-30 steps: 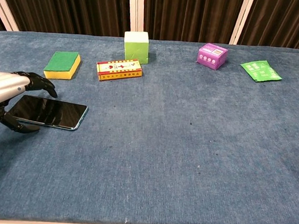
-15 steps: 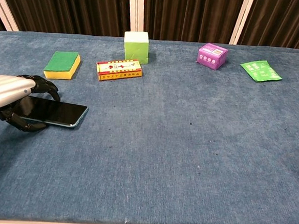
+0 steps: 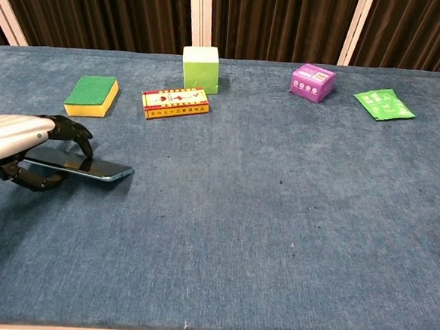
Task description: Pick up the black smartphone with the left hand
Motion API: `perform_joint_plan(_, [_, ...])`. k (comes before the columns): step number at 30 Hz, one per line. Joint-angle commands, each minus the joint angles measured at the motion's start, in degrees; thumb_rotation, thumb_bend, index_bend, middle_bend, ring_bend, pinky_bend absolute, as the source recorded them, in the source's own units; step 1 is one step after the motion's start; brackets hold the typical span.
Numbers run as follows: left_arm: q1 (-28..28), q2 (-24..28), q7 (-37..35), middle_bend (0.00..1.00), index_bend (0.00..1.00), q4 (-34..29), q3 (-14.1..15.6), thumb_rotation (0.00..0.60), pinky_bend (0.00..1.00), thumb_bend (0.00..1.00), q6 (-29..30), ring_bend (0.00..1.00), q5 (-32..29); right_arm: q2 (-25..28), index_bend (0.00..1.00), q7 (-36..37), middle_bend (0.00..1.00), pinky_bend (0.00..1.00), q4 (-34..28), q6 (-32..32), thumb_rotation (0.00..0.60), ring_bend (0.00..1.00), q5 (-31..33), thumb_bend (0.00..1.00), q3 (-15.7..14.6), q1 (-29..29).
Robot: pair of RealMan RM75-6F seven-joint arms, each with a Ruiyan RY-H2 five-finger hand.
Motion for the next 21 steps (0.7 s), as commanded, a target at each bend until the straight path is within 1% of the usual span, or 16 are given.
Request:
perform_joint_plan(1, [-0.8, 3.86, 0.84, 0.11, 0.51, -5.15, 1.07, 0.6, 0.04, 0.54, -2.02, 0.04, -0.31, -0.07, 0.0, 0.08, 0.0, 0.0, 0.09, 0.05, 0.6, 0.0, -0.06, 0.15, -0.05, -0.06])
perform_joint_plan(6, [-2.43, 6.74, 4.3, 0.15, 0.51, -10.08, 0.73, 0.6, 0.04, 0.56, -3.95, 0.06, -3.07, -0.15, 0.0, 0.47, 0.0, 0.0, 0.42, 0.23, 0.6, 0.0, -0.08, 0.15, -0.12, -0.27])
perform_joint_plan(8, [-3.31, 7.13, 5.76, 0.16, 0.51, -10.79, 0.44, 0.6, 0.04, 0.56, -4.64, 0.07, -4.09, -0.15, 0.0, 0.62, 0.0, 0.0, 0.55, 0.38, 0.6, 0.0, -0.12, 0.15, -0.15, -0.37])
perform_joint_plan(15, [-6.82, 6.83, 10.74, 0.16, 0.35, -11.37, -0.97, 0.6, 0.04, 0.56, -6.62, 0.07, -8.81, -0.37, 0.0, 1.68, 0.0, 0.0, 1.47, 0.74, 0.6, 0.0, -0.02, 0.15, -0.28, -0.83])
perform_joint_plan(17, [-7.72, 6.62, 11.57, 0.16, 0.33, -11.32, -1.33, 0.6, 0.04, 0.55, -6.95, 0.07, -10.11, -0.45, 0.0, 2.08, 0.0, 0.0, 1.79, 0.9, 0.6, 0.0, 0.06, 0.15, -0.32, -1.02])
perform_joint_plan(21, [-8.91, 6.47, 12.8, 0.16, 0.32, -11.57, -1.59, 0.6, 0.04, 0.55, -7.06, 0.07, -12.24, -0.63, 0.0, 2.75, 0.0, 0.0, 2.41, 0.99, 0.6, 0.0, 0.16, 0.15, -0.39, -1.26])
